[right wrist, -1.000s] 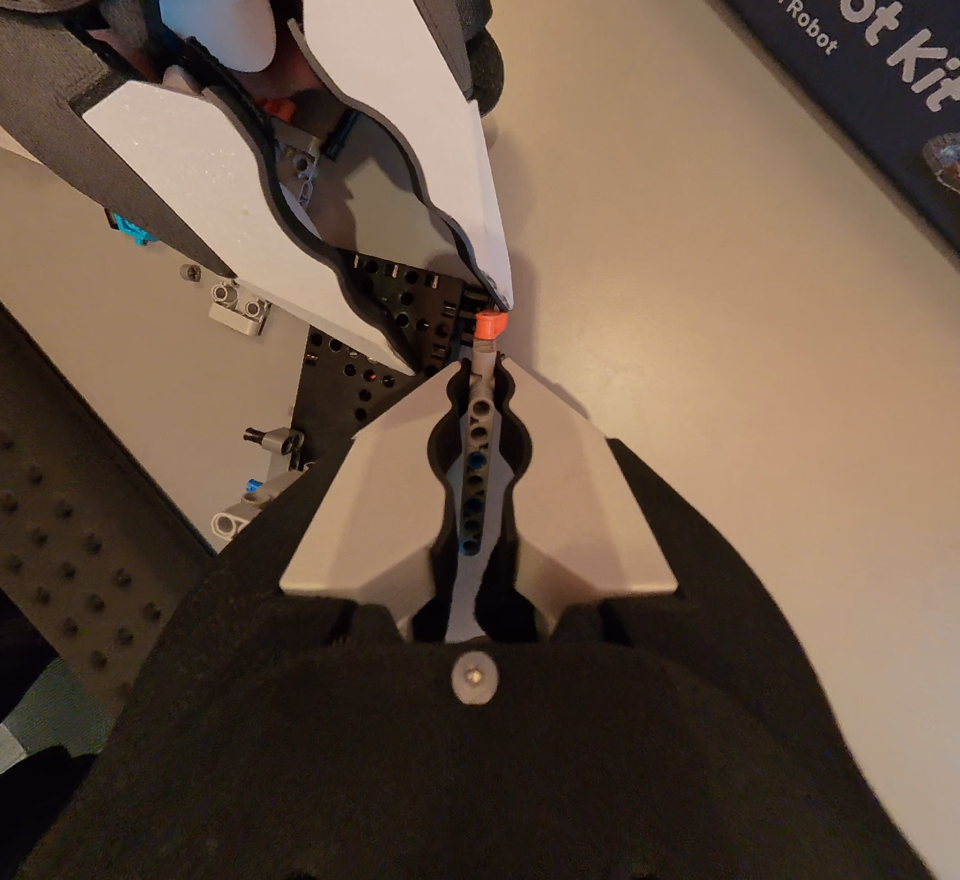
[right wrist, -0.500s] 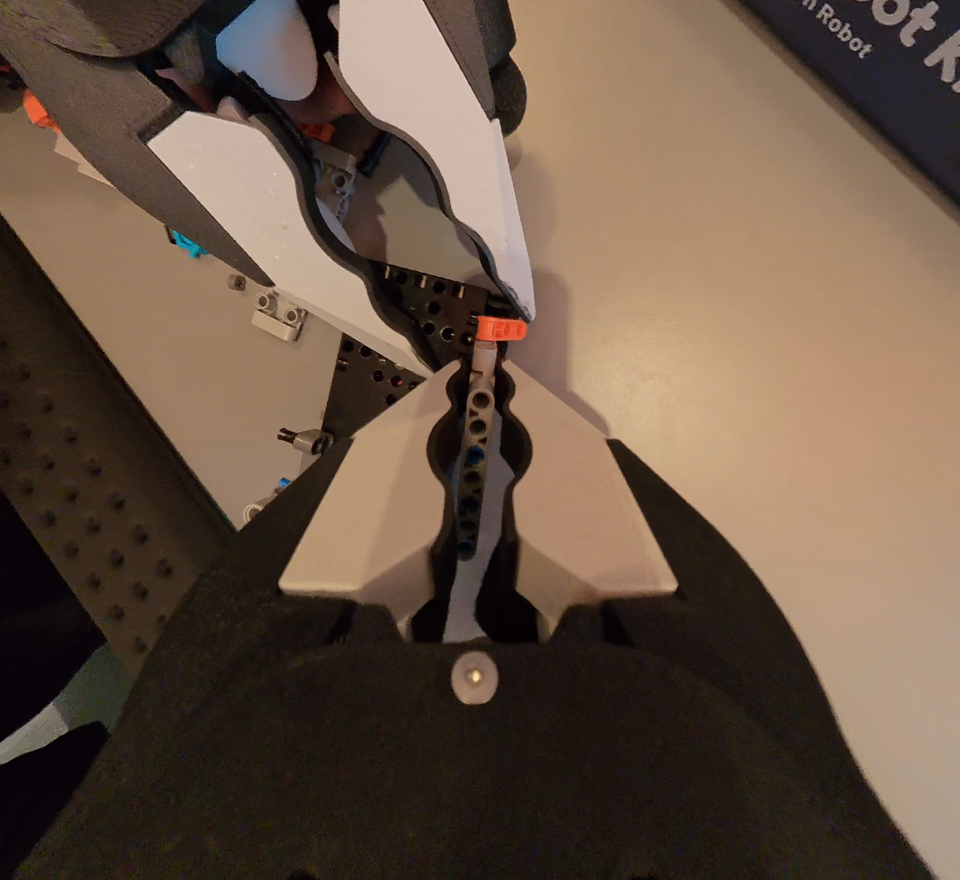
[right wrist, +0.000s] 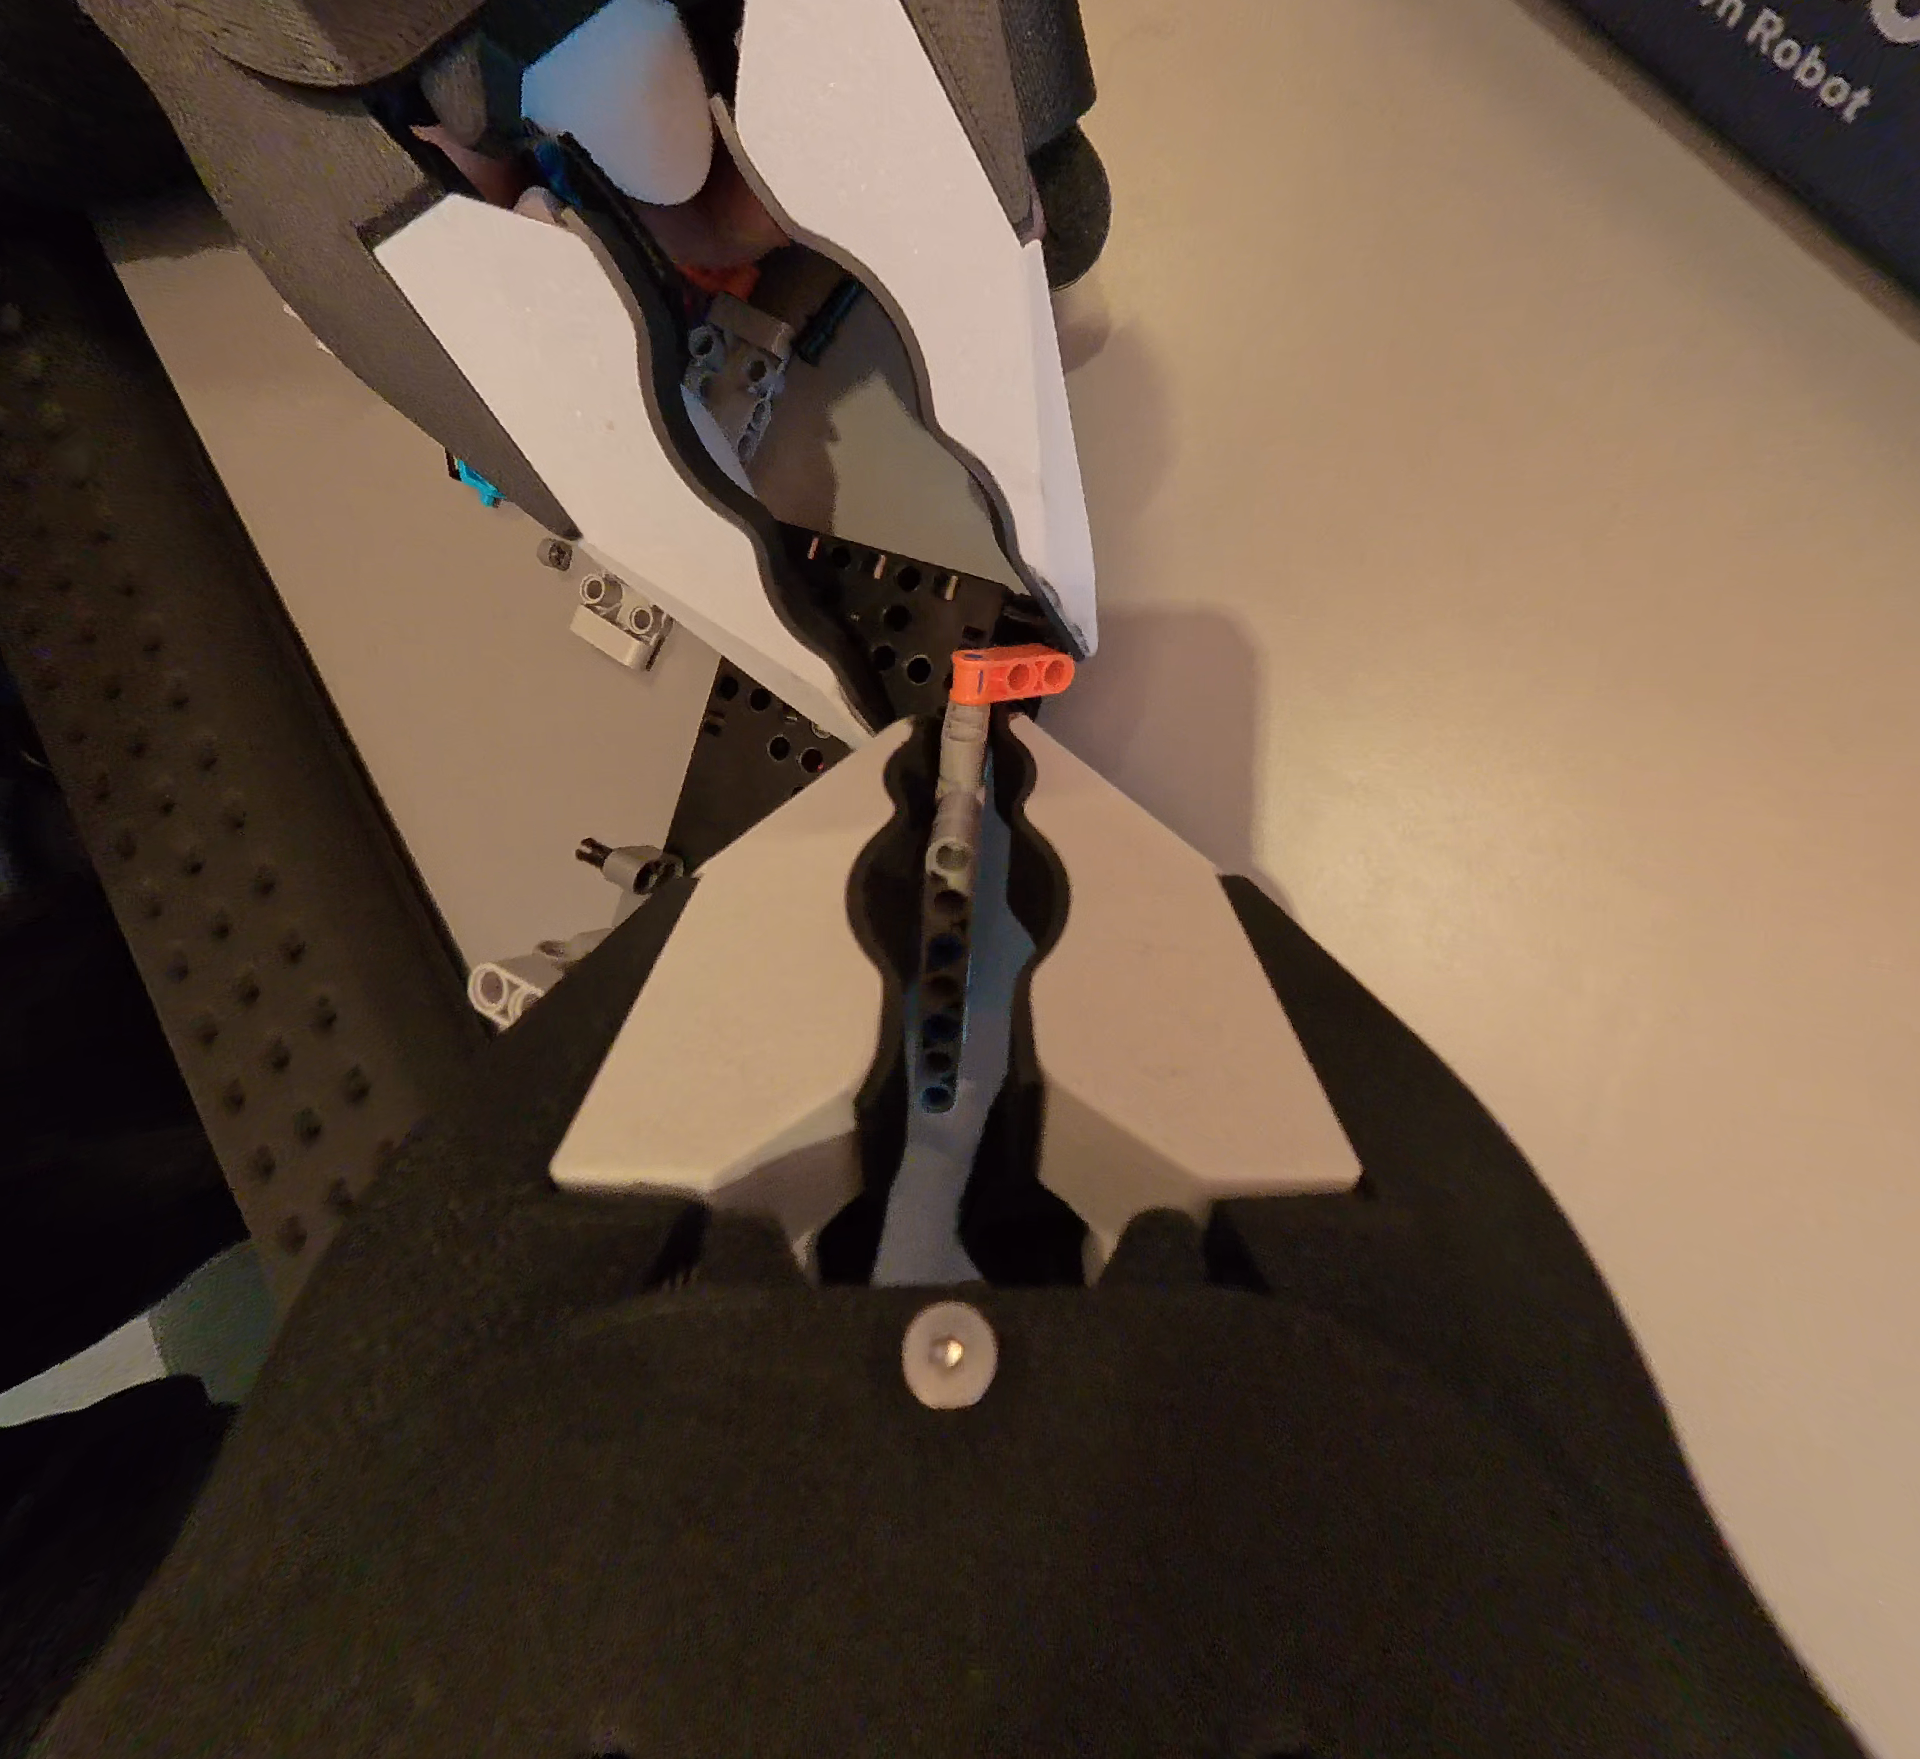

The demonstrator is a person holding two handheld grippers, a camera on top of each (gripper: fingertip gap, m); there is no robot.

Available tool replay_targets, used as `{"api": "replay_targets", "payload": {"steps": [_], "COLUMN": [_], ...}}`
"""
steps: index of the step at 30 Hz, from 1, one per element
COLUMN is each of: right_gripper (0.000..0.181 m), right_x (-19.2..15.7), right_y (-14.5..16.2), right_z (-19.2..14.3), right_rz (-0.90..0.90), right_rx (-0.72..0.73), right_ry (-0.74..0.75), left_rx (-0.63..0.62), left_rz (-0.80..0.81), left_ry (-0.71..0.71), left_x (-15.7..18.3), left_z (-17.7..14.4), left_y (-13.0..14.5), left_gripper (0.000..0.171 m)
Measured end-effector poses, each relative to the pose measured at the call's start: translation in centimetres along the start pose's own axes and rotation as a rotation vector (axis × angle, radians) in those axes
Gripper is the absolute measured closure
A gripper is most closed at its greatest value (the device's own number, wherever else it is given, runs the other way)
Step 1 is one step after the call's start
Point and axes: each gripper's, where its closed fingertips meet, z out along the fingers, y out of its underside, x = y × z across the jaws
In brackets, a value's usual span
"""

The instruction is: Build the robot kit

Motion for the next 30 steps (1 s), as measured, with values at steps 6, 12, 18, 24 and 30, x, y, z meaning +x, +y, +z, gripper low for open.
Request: {"api": "replay_targets", "payload": {"steps": [6, 12, 18, 24, 30], "right_gripper": [0.152, 0.151, 0.151, 0.115, 0.065], "right_x": [0.4, 0.5, 1.2, 5.1, 8.9], "right_y": [0.4, 0.0, -0.6, -0.6, 1.2], "right_z": [0.1, -0.6, -1.9, -3.6, -3.7], "right_rz": [0.054, 0.031, 0.03, 0.004, 0.079], "right_rx": [0.047, 0.096, 0.189, 0.191, 0.159], "right_ry": [-0.054, -0.038, -0.004, 0.326, 0.522], "left_rx": [-0.038, -0.059, -0.033, -0.055, -0.084], "left_rz": [0.024, 0.044, 0.055, 0.052, 0.03], "left_ry": [-0.005, -0.024, -0.071, -0.157, -0.233], "left_x": [-0.3, -0.4, -1.1, -2.3, -3.6], "left_z": [-0.5, -1.3, -3.4, -4.3, -4.6], "left_y": [0.4, 0.4, -0.8, -0.5, 0.1], "left_gripper": [0.121, 0.118, 0.119, 0.116, 0.099]}}
